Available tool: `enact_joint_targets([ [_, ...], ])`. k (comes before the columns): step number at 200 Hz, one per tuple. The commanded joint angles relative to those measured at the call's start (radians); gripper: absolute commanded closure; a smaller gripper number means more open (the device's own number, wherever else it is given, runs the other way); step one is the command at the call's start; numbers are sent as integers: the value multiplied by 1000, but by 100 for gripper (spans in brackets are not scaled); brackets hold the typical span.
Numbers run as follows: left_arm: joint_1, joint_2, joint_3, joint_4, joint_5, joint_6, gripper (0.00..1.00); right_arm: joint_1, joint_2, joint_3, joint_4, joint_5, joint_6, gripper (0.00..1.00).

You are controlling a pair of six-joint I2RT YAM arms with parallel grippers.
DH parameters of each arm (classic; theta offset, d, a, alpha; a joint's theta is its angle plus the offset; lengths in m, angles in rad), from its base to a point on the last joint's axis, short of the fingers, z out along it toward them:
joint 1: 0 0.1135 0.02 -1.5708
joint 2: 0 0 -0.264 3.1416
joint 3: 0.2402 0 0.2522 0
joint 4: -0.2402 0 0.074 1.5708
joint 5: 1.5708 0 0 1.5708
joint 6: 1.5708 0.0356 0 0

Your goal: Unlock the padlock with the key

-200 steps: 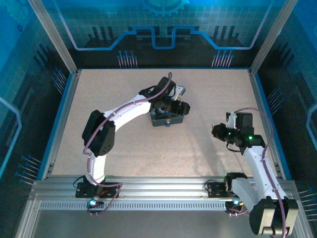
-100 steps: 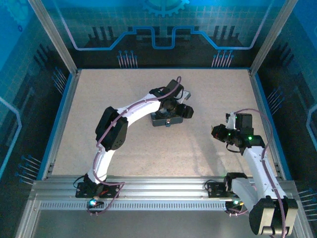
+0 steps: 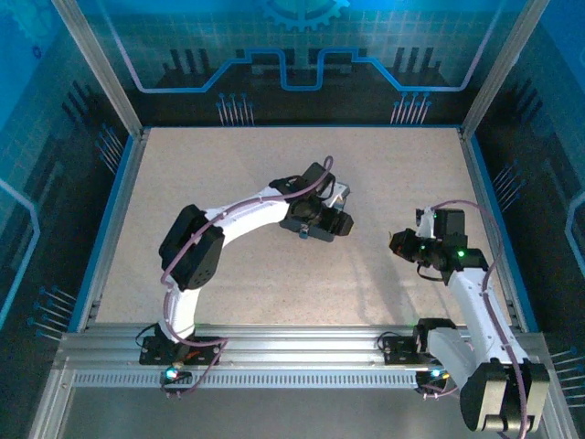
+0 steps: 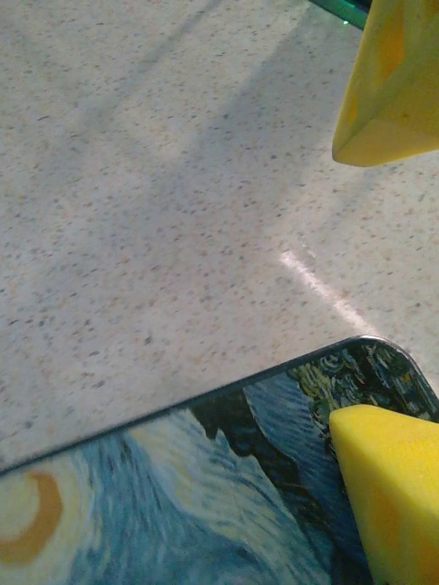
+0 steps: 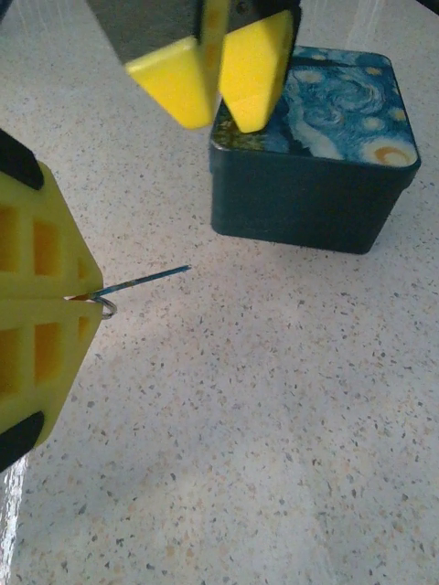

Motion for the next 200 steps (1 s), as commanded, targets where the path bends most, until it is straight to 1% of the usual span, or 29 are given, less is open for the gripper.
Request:
enact_joint_targets([
  [1,-9,-45,-45,-7,13,-20,29,-14,8,-13,17,-43,16,100],
  [27,-7,-60,-41,-5,14,-14,29,-11,14,-13,24,-51,20,100],
  [56,-6,-79,-12,7,25,-5,25,5,34,-1,43,-69,32,100],
  [80,7,-96,31,11,47,-7,20,47,57,21,52,-60,42,100],
  [88,14,-110,38,21,56,-8,17,64,61,23,61,-50,48,100],
  [110,40,-180,12,69,45,1,13,112,82,23,104,-37,80,100],
  [125,64,-264,-51,114,19,1,12,145,104,30,142,-42,100,100],
  [142,95,-380,-160,179,-16,8,10,188,136,55,166,-32,106,100],
  [164,126,-540,-329,258,-88,34,1,248,184,100,183,-17,107,100],
  [180,146,-638,-451,313,-130,50,1,287,217,134,204,-12,109,100],
  [200,160,-726,-585,380,-162,65,1,326,262,168,245,-13,122,100],
])
